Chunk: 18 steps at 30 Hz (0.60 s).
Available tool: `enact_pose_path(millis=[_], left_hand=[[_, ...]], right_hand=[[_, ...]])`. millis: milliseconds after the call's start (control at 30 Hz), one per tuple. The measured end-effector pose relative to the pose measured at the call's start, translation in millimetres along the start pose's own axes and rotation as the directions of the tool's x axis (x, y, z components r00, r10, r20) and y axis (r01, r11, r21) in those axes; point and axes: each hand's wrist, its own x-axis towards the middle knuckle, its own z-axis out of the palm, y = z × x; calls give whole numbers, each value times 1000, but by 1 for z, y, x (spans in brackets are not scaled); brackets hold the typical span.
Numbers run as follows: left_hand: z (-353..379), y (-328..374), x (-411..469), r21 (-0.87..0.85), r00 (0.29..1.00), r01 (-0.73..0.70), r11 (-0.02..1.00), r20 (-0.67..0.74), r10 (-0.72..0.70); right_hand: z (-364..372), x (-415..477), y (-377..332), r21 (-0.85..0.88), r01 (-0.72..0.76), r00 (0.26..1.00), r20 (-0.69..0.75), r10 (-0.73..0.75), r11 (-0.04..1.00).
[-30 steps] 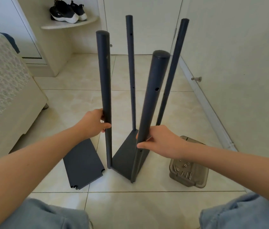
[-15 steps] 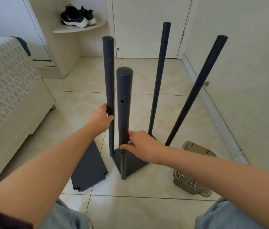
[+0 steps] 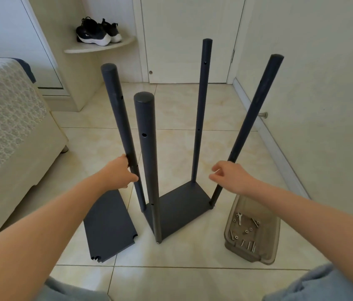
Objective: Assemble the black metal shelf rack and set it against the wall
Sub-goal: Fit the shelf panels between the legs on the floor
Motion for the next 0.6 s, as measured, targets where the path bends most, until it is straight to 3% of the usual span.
enact_pose_path(millis=[100, 200, 267, 433, 600], left_hand=[[-10, -2, -10, 47, 982, 38, 998, 182, -46], [-17, 1, -26, -2, 910, 52, 999, 413, -46], [-16, 8, -35, -20, 873, -4, 1000, 488, 13], [-7, 22, -42, -143, 874, -175, 974, 432, 221], [-3, 27, -43, -236, 908, -226, 945, 302, 292]], right_hand=[[-16, 11, 23, 22, -153, 978, -137, 155, 988], [-28, 19, 36, 251, -255, 925, -218, 311, 934], [-31, 23, 39, 360, -233, 916, -232, 328, 903], [-28, 29, 29, 471, -144, 929, -238, 283, 870], [-26, 33, 19, 506, -131, 938, -216, 272, 852]])
